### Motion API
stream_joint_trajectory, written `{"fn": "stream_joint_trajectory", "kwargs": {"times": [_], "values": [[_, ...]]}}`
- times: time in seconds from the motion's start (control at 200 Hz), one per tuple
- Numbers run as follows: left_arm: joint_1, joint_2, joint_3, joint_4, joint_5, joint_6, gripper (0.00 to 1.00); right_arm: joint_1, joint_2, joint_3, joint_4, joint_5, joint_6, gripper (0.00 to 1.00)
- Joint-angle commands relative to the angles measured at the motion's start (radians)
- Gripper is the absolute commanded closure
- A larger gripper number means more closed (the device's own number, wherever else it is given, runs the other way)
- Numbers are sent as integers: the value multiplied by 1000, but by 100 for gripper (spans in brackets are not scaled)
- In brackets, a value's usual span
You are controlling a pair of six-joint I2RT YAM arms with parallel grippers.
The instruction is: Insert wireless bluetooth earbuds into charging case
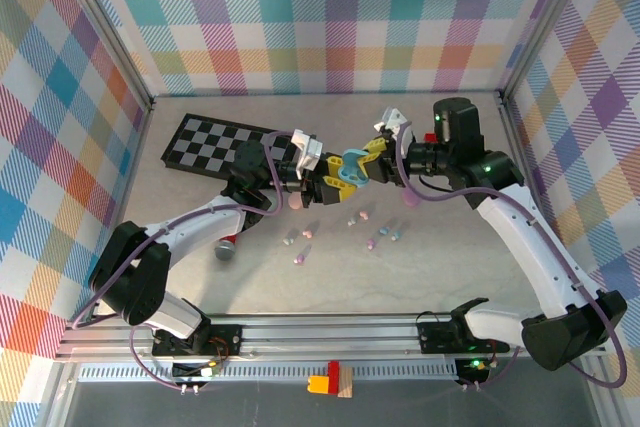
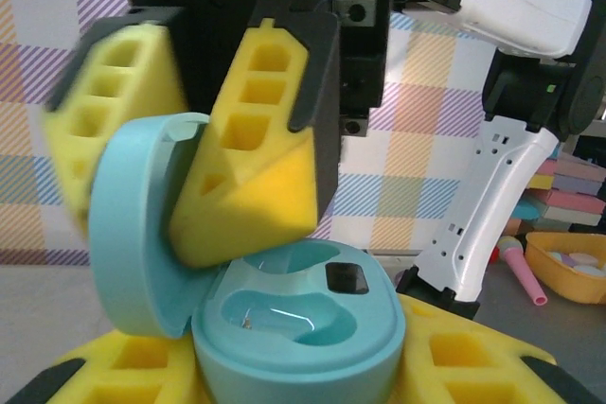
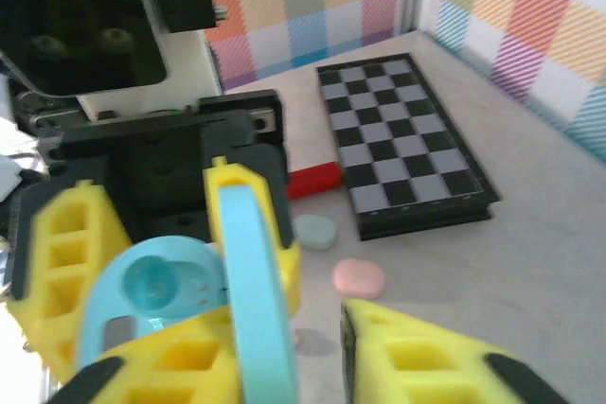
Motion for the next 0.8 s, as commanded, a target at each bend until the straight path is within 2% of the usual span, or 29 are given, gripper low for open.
{"fn": "stream_joint_trajectory", "kwargs": {"times": [0.0,0.095,0.195,0.35,0.475,0.6,0.795], "values": [[-9,-27,27,23,56,34,68,-7,1,21,-2,-50,-39,87],[-10,-27,26,23,51,38,67,-7,-8,12,13,-55,-38,100],[-9,-28,22,23,42,41,62,-7,-17,2,37,-57,-28,100],[-9,-37,11,-8,-5,58,39,-7,-37,-17,81,-13,-8,100],[-9,-57,7,-86,-42,100,28,-7,-53,-31,113,21,5,100],[-13,-62,20,-150,-76,106,25,4,-54,-35,127,63,6,100],[-24,-48,28,-112,-92,63,25,26,-44,-34,123,100,-16,100]]}}
